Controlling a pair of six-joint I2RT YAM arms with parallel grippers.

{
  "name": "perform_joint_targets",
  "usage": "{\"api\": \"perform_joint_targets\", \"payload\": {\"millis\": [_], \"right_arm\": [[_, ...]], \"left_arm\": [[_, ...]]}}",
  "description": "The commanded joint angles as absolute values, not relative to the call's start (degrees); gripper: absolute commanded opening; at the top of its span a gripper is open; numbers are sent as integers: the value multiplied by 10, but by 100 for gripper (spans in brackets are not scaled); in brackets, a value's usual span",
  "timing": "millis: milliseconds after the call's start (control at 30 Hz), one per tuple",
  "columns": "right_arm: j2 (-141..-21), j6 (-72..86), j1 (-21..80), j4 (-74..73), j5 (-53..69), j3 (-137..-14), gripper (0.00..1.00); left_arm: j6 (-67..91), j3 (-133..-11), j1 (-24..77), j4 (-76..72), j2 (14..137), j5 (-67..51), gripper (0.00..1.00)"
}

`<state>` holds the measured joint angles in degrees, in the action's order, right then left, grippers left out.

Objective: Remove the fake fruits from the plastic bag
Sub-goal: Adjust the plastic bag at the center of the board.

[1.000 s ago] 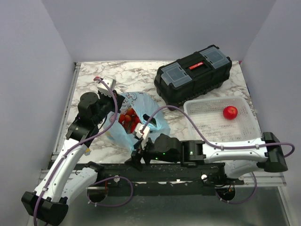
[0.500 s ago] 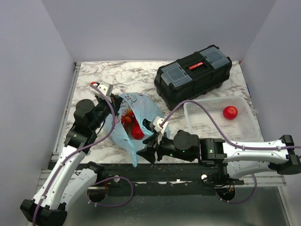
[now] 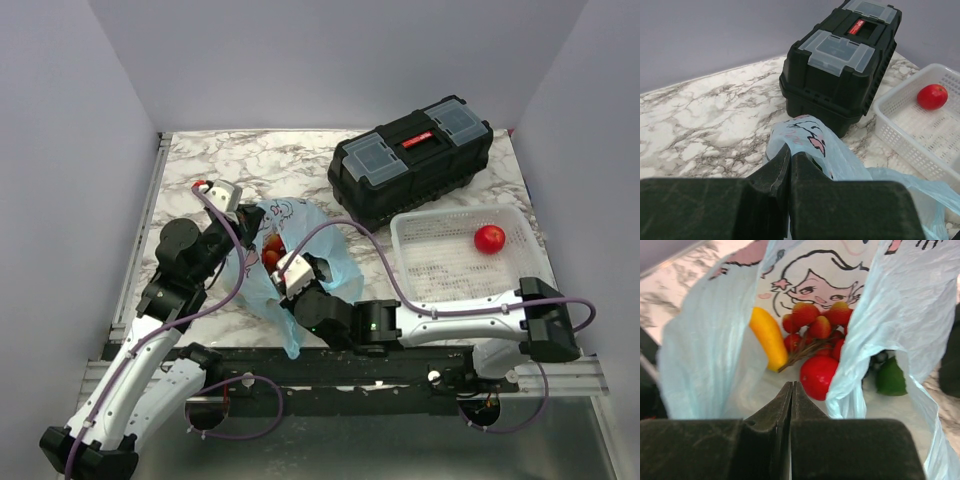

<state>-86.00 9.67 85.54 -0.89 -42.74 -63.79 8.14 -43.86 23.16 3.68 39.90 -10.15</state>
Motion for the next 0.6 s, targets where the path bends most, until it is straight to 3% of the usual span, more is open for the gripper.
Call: {"api": "perform_joint_targets", "payload": {"millis": [0, 300, 467, 567], "right_arm": [[-897, 33, 855, 34, -433, -652, 6], [-1026, 122, 858, 104, -150, -660, 31], [-1023, 128, 858, 119, -174, -640, 38], [-987, 125, 858, 130, -206, -615, 47]], "left_arm": [[70, -439, 239, 8, 395, -114, 0], [90, -450, 246, 60, 395, -8, 0], [128, -468, 246, 172, 388, 25, 0], [129, -464, 246, 209, 379, 9, 0]]}}
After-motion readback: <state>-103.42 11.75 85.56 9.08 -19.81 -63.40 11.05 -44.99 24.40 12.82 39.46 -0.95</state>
